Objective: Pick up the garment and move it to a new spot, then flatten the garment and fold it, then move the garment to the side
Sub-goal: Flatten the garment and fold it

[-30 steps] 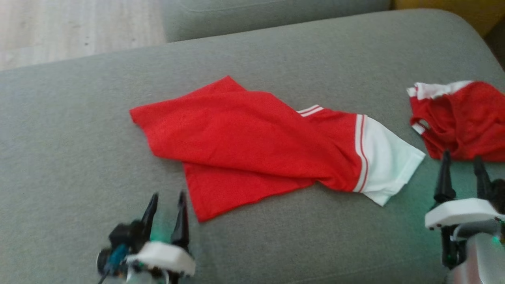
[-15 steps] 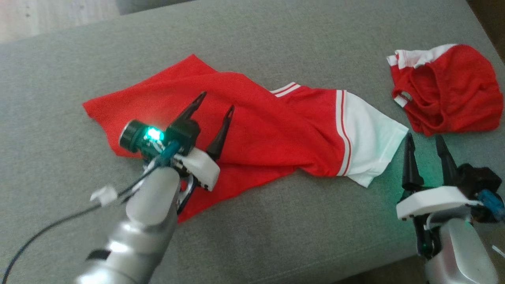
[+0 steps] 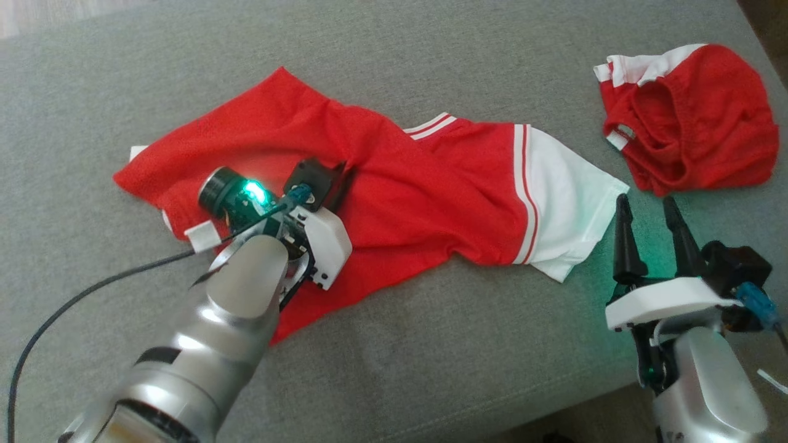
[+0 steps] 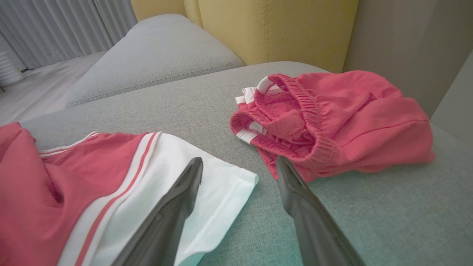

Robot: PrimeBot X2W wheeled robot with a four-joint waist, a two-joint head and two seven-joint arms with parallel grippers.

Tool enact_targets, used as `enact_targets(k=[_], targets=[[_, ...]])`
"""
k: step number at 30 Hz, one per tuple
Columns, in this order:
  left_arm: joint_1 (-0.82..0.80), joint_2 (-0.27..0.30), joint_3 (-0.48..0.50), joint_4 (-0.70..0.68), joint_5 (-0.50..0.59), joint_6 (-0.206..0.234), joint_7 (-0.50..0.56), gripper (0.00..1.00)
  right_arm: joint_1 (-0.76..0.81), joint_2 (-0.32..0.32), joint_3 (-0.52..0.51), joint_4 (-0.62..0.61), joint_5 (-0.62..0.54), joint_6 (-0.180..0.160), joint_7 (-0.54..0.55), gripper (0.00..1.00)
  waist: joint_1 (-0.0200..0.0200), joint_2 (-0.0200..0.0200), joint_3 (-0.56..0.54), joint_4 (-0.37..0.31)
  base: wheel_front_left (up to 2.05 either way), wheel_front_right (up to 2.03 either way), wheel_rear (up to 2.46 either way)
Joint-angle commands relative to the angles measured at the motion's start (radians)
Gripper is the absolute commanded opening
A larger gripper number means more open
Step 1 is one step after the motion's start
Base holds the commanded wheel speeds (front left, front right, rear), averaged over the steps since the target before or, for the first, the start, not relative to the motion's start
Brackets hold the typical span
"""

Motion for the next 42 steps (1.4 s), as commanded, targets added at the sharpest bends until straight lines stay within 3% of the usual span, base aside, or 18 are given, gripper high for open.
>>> enact_targets(k=[1, 5, 17, 18, 19, 22, 27, 33, 38, 42], targets=[[-0.029, 0.017, 0.015, -0.006, -0.005, 0.005, -0.009, 0.0, -0.033, -0.006, 0.022, -0.029, 0.004, -0.001, -0.006, 1.0, -0.0001, 0.0, 0.001, 0.003, 0.0, 0.0, 0.0], [-0.114, 0.032, 0.029, 0.028, -0.012, 0.012, -0.068, 0.0, -0.034, -0.006, 0.023, -0.038, 0.015, -0.001, -0.006, 1.0, -0.0001, 0.0, 0.005, 0.024, 0.0, 0.0, 0.0], [-0.292, 0.2, 0.02, 0.1, -0.012, 0.003, -0.128, 0.0, -0.057, -0.006, 0.109, -0.065, 0.078, -0.001, -0.006, 1.0, -0.0001, 0.0, 0.028, 0.007, 0.0, 0.0, 0.0], [-0.293, 0.207, 0.023, 0.105, -0.018, 0.003, -0.137, 0.87, -0.059, -0.006, 0.118, -0.069, 0.082, -0.001, -0.006, 1.0, -0.0001, 0.0, 0.028, 0.006, 0.0, 0.0, 0.0], [-0.289, 0.21, 0.028, 0.11, -0.026, 0.003, -0.146, 1.0, -0.061, -0.006, 0.127, -0.075, 0.086, -0.001, -0.006, 1.0, -0.0001, 0.0, 0.026, 0.007, 0.0, 0.0, 0.0], [-0.263, 0.202, 0.055, 0.109, -0.059, 0.011, -0.179, 1.0, -0.067, -0.006, 0.143, -0.091, 0.09, -0.001, -0.006, 1.0, -0.0001, 0.0, 0.011, 0.023, 0.0, 0.0, 0.0], [-0.162, 0.188, 0.136, -0.009, -0.114, 0.088, -0.201, 1.0, -0.065, -0.006, 0.146, -0.126, 0.074, -0.001, -0.006, 1.0, -0.0001, 0.0, -0.042, 0.079, 0.0, 0.0, 0.0], [0.149, 0.198, 0.304, -0.311, -0.138, 0.197, -0.202, 1.0, -0.034, -0.006, 0.142, -0.125, 0.049, -0.001, -0.006, 1.0, -0.0001, 0.0, -0.137, 0.147, 0.0, 0.0, 0.0], [0.422, 0.169, 0.424, -0.477, -0.109, 0.245, -0.202, 1.0, 0.009, -0.006, 0.148, -0.086, 0.026, -0.001, -0.006, 1.0, -0.0001, 0.0, -0.209, 0.188, 0.0, 0.0, 0.0], [0.595, 0.13, 0.5, -0.559, -0.07, 0.245, -0.202, 1.0, 0.04, -0.006, 0.16, -0.049, 0.014, -0.001, -0.006, 1.0, -0.0001, 0.0, -0.249, 0.212, 0.0, 0.0, 0.0]])
